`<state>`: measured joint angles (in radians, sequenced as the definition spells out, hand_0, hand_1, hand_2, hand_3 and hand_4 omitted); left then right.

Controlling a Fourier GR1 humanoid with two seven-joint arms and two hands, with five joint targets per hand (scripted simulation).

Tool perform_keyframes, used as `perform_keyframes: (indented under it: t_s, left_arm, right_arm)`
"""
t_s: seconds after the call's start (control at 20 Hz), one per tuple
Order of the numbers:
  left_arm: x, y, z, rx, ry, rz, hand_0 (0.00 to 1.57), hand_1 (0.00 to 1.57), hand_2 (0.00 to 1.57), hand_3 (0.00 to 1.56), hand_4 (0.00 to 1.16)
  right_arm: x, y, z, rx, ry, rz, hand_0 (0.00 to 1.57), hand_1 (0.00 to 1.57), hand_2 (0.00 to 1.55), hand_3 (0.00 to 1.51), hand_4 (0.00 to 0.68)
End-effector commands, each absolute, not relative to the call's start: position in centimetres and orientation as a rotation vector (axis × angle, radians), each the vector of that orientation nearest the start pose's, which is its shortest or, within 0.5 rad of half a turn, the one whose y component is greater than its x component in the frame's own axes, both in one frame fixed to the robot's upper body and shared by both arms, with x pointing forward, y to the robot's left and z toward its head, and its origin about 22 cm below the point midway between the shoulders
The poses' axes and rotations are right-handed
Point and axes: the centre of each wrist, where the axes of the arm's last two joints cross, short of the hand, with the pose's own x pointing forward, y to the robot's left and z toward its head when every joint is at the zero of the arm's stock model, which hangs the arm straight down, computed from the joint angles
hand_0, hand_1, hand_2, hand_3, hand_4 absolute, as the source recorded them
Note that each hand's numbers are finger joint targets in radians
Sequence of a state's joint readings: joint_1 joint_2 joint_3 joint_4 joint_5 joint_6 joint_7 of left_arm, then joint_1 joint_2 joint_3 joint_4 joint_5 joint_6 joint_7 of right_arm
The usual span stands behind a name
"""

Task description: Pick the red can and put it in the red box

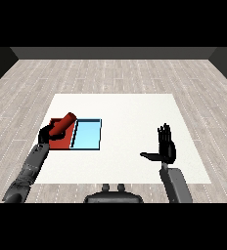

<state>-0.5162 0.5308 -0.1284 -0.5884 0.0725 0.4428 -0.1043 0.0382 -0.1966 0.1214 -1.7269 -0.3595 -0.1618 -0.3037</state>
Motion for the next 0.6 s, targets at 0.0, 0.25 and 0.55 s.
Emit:
perform_keyframes:
  t_s: [0.0,0.25,0.55]
  left_arm:
    - [32.4,39.7,-4.1,0.909,-1.022,-0.153,1.06,1.06,0.98,0.62,0.82]
    - [31.9,39.0,-6.1,0.83,-0.911,-0.167,0.92,0.92,0.88,0.0,0.71]
    - [32.7,40.1,-4.8,0.769,-0.83,-0.366,0.0,0.0,0.0,0.0,0.0]
  right_arm:
    - [24.7,-24.6,3.0,0.081,-1.945,-0.188,0.0,0.0,0.0,0.0,0.0]
    - [25.4,-24.2,2.5,0.097,-1.936,-0.189,0.0,0.0,0.0,0.0,0.0]
    - [26.0,-25.0,1.8,0.079,-1.951,-0.188,0.0,0.0,0.0,0.0,0.0]
